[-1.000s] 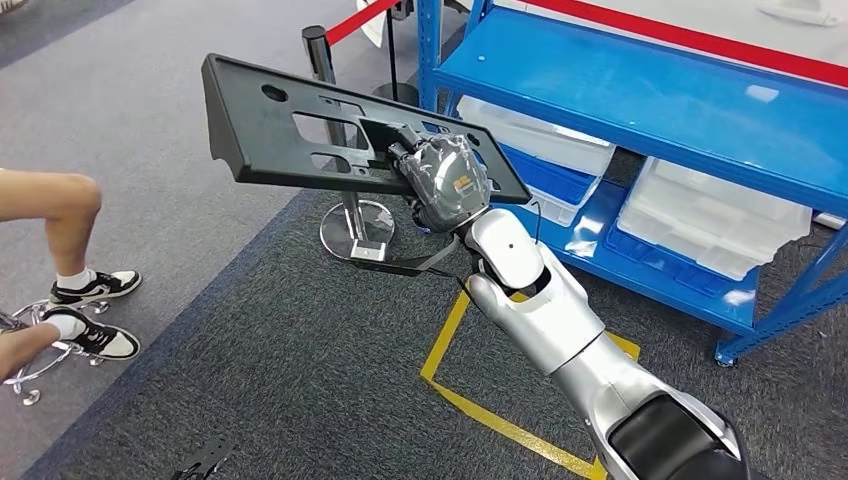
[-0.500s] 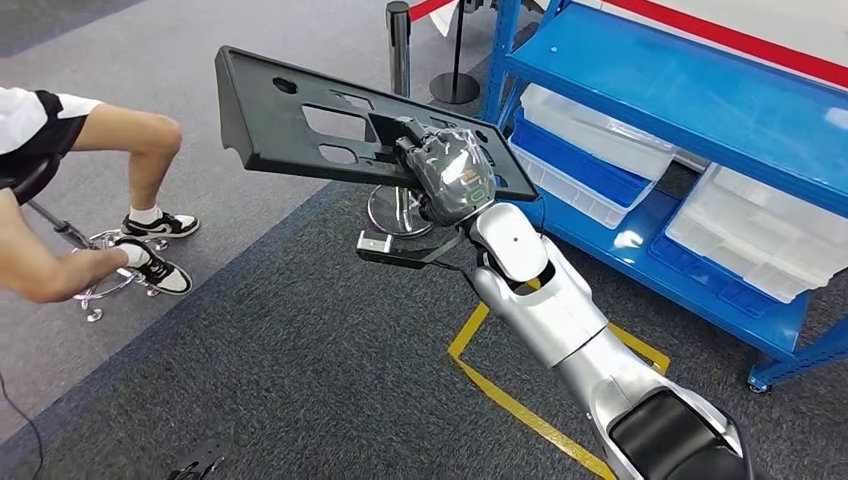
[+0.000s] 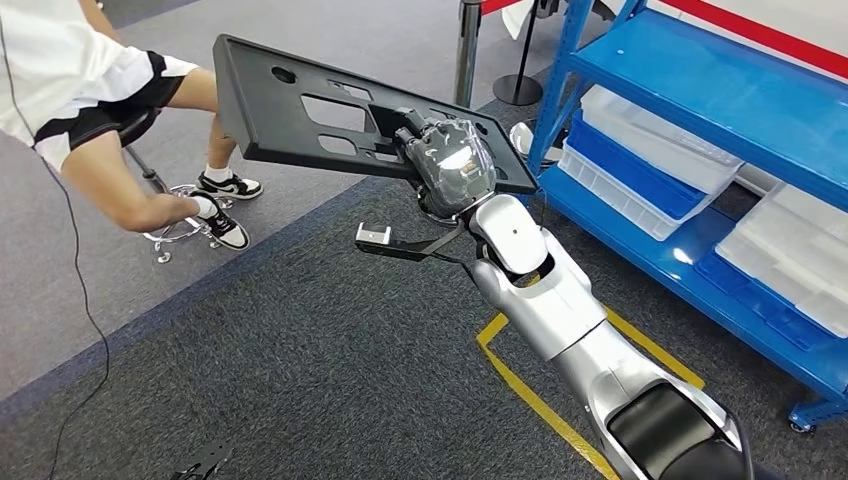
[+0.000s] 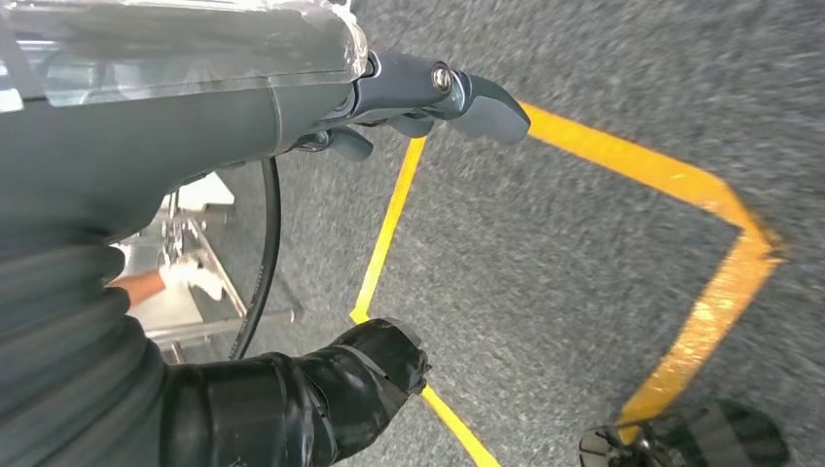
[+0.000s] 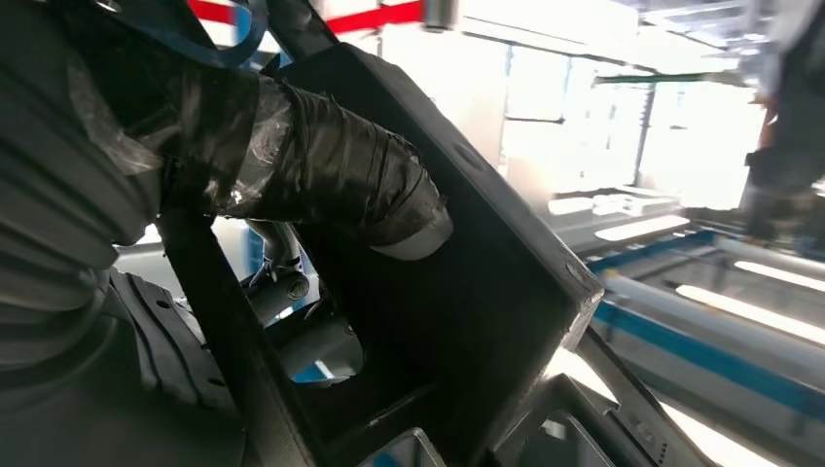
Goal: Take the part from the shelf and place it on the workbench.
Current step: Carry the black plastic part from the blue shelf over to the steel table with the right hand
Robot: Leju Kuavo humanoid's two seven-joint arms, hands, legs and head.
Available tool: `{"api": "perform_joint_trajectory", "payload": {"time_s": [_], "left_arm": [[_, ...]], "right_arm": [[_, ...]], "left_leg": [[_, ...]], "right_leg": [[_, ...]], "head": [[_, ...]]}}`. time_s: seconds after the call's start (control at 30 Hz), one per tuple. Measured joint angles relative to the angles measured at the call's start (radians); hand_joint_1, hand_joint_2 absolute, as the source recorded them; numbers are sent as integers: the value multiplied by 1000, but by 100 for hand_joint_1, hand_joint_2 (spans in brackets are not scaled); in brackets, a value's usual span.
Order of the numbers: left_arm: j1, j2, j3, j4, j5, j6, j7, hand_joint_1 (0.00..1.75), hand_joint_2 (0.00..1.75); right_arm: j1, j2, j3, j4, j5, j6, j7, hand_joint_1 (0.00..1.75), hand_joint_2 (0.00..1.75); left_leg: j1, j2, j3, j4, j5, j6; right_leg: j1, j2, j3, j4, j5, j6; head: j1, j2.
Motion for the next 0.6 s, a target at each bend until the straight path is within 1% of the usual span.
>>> {"api": "perform_joint_trajectory", "payload": {"time_s": [0.03, 0.07, 0.1, 0.13, 0.17, 0.2, 0.23, 0.27, 0.3, 0.33, 0.37, 0.4, 0.43, 0.47, 0.5, 0.53, 0.57, 0.6], "left_arm": [[-3, 0, -1, 0, 0, 0, 0, 0, 175], [-4, 0, -2, 0, 0, 0, -1, 0, 175], [-3, 1, -2, 0, 0, 0, -2, 0, 175], [-1, 3, -3, 0, 0, 0, -2, 0, 175], [1, 5, -3, 0, 0, 0, -2, 0, 175], [3, 6, -4, 0, 1, 1, -1, 0, 175], [2, 7, -5, 0, 2, 3, 1, 0, 175], [1, 7, -6, 0, 5, 6, 3, 0, 175], [1, 7, -7, 0, 7, 9, 5, 0, 175], [1, 7, -8, 0, 8, 11, 6, 0, 175], [2, 7, -9, 0, 8, 12, 7, 0, 175], [4, 7, -10, 0, 9, 13, 7, 0, 175], [6, 6, -11, 0, 9, 14, 8, 0, 175], [7, 6, -12, 0, 9, 15, 8, 0, 175], [6, 3, -14, 0, 10, 16, 8, 0, 175], [5, 1, -17, 0, 10, 16, 8, 0, 175], [5, 0, -19, 0, 11, 17, 8, 0, 175], [5, -1, -21, 0, 11, 18, 8, 0, 175]], "right_arm": [[-2, 0, -1, 0, 0, 0, -1, 175, 175], [-4, 0, -2, 0, 0, -1, -2, 175, 175], [-5, 0, -2, 0, 0, -1, -3, 175, 175], [-5, 0, -2, 1, 0, -1, -4, 175, 175], [-5, 0, -2, 1, 0, -1, -5, 175, 175], [-5, 1, -2, 2, 0, -1, -5, 175, 175], [-5, 0, -2, 2, 0, -1, -4, 175, 175], [-5, 0, -2, 4, 0, -1, -4, 175, 175], [-4, -1, -2, 5, 0, -1, -3, 175, 175], [-3, -2, -2, 8, 1, -1, -3, 175, 175], [-2, -2, -2, 10, 1, 0, -3, 175, 175], [0, -3, -2, 13, 1, 0, -3, 175, 175], [0, -3, -2, 14, 1, 0, -3, 175, 175], [-1, -3, -2, 14, 1, 0, -3, 175, 175], [-2, -3, -2, 14, 1, 0, -3, 175, 175], [-4, -3, -2, 14, 1, 1, -3, 175, 175], [-5, -3, -2, 14, 2, 1, -3, 175, 175], [-6, -3, -2, 14, 2, 1, -3, 175, 175]], "left_leg": [[-5, 15, 39, -59, -19, 6], [-11, 20, 58, -95, -37, 14], [-17, 12, 61, -108, -40, 26], [-18, 2, 57, -112, -35, 38], [-18, -8, 54, -115, -29, 49], [-18, -17, 50, -118, -23, 60], [-18, -26, 45, -121, -16, 70], [-20, -36, 39, -121, -11, 77], [-23, -47, 34, -120, -6, 83], [-27, -59, 28, -120, -2, 87], [-32, -73, 24, -120, 2, 90], [-37, -87, 22, -119, 5, 91], [-41, -101, 20, -118, 7, 92], [-44, -114, 20, -118, 9, 92], [-47, -125, 18, -116, 11, 90], [-46, -134, 14, -115, 14, 87], [-42, -143, 9, -114, 17, 83], [-39, -153, 4, -115, 21, 77]], "right_leg": [[2, -11, -2, 2, 4, 7], [4, -22, -3, 2, 8, 14], [4, -34, -3, 1, 12, 21], [2, -40, -4, 1, 15, 29], [-2, -30, -7, 6, 9, 36], [-5, -6, -15, 26, -9, 40], [-6, 27, -33, 67, -39, 41], [-5, 60, -57, 127, -77, 40], [-3, 79, -85, 195, -112, 37], [1, 88, -108, 253, -136, 34], [4, 92, -117, 281, -140, 29], [9, 95, -108, 272, -126, 22], [14, 100, -80, 224, -97, 12], [19, 115, -42, 153, -65, -1], [21, 137, -8, 90, -40, -13], [23, 155, 16, 40, -26, -23], [25, 168, 27, 13, -22, -29], [25, 168, 30, 6, -22, -30]], "head": [[1, 0], [1, 0], [2, 0], [3, 0], [3, 0], [3, 0], [3, 0], [3, 0], [3, 0], [3, 0], [3, 0], [3, 0], [3, 0], [3, 0], [2, 0], [2, 0], [1, 0], [2, 0]]}}
